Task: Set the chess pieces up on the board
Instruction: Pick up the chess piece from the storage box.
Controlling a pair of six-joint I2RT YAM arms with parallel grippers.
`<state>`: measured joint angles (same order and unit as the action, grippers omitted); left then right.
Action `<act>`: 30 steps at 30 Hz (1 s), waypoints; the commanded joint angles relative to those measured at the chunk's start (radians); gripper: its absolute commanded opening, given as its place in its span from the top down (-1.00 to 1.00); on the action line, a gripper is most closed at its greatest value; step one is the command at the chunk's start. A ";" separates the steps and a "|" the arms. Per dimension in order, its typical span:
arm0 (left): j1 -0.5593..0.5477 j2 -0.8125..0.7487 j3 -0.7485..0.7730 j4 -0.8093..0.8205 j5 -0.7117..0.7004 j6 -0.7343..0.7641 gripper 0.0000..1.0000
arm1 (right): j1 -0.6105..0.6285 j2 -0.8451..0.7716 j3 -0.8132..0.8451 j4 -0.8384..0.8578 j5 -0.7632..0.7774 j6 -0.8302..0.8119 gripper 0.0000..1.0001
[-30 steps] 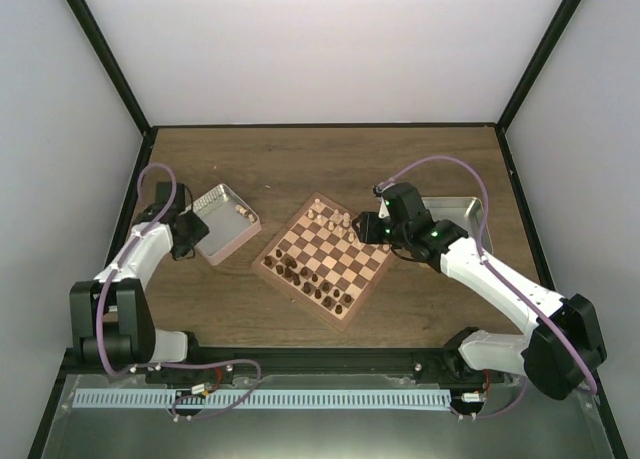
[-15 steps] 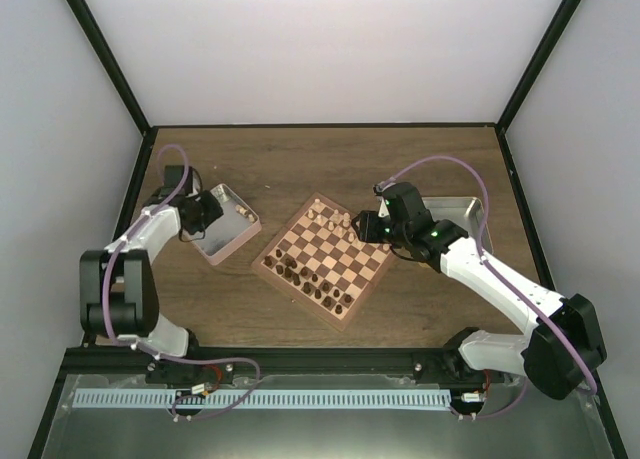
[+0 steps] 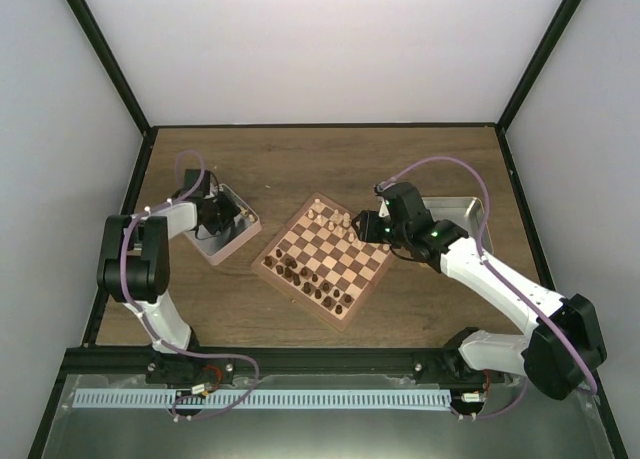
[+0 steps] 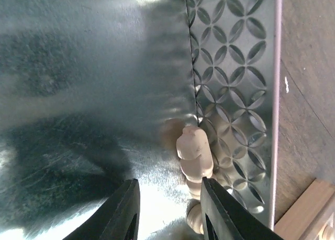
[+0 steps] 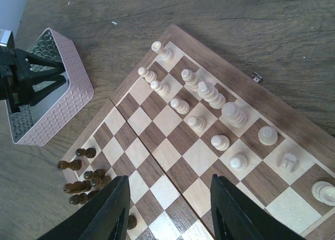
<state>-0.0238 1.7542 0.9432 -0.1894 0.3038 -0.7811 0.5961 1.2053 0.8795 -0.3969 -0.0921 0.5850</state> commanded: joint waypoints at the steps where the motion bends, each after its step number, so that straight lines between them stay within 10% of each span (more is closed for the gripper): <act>1: -0.013 0.034 0.047 -0.010 -0.019 0.000 0.33 | -0.001 0.000 0.004 -0.003 0.005 0.011 0.12; 30: -0.079 0.088 0.203 -0.377 -0.299 0.264 0.36 | 0.000 0.014 -0.019 0.019 -0.017 0.017 0.13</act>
<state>-0.1055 1.8717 1.1702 -0.5037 0.0002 -0.5575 0.5961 1.2182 0.8642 -0.3912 -0.1047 0.5961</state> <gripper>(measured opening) 0.300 0.437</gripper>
